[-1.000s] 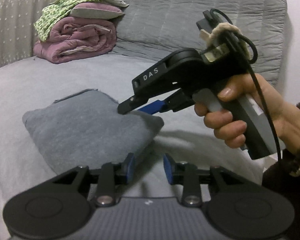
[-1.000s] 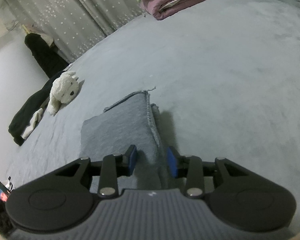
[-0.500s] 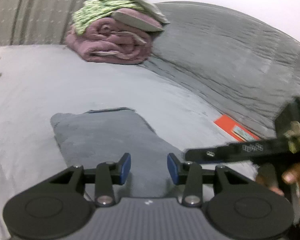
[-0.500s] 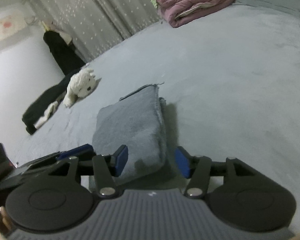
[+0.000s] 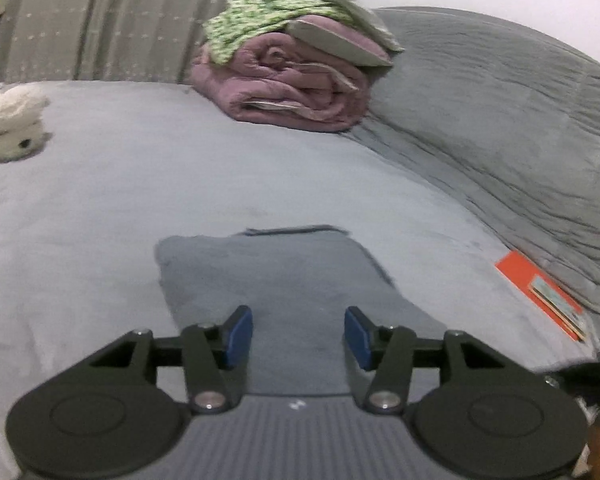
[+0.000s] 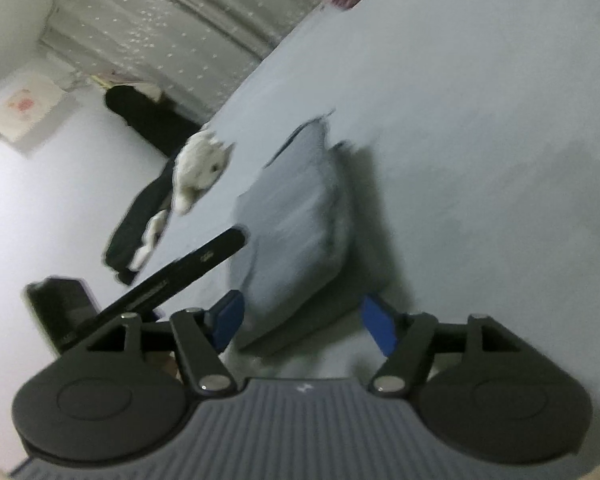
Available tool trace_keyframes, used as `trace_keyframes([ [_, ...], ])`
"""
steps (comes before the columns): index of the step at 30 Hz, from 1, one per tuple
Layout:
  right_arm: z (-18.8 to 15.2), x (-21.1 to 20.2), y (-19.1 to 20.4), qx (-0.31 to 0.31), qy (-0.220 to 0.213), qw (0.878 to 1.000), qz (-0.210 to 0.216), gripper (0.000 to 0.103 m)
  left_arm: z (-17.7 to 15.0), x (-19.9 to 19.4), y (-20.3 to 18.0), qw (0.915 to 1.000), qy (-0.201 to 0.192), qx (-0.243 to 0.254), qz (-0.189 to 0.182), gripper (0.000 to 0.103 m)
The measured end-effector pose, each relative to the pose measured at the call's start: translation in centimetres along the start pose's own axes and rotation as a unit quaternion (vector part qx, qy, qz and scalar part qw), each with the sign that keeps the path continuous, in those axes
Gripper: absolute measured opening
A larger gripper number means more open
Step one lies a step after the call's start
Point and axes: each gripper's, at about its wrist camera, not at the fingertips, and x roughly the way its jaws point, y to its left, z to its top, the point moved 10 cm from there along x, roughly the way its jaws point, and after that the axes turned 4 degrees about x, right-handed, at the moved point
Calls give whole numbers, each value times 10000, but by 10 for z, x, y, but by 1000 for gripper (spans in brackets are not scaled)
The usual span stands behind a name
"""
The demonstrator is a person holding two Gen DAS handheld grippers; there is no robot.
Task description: Fold clothes
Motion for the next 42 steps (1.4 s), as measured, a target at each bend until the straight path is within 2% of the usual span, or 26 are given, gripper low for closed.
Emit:
trace_keyframes([
  [4,-11,6,10,329,265,9986,333,74,4,6,24,9989,-7,-336,329,59],
  [7,-15,11,7,743,236,9966,256,74,3,10,45,9966,77,-595,569,61],
  [9,-18,14,5,1050,226,9940,222,74,1,12,56,9947,153,-863,534,61],
  [12,-19,14,-9,1938,282,9799,373,74,-1,18,64,9917,309,-1201,342,63],
  [17,-10,6,-33,2715,-179,9619,253,74,-11,30,70,9796,478,-1949,-71,63],
  [19,-7,1,-34,2725,-374,9613,170,74,-11,37,71,9751,484,-2158,-163,63],
  [25,0,-4,-34,2672,-889,9594,-155,74,-9,52,72,9686,534,-2397,-391,61],
  [33,8,19,-29,2389,-1092,9640,-417,71,-3,74,81,9504,728,-2850,-1012,60],
  [35,11,23,-29,2357,-1086,9648,-435,67,-1,79,79,9491,768,-2863,-1063,59],
  [39,13,26,-28,2285,-1063,9664,-509,63,0,85,75,9503,769,-2815,-1086,50],
  [42,13,28,-25,2212,-1047,9678,-596,62,0,87,73,9520,754,-2777,-1046,50],
])
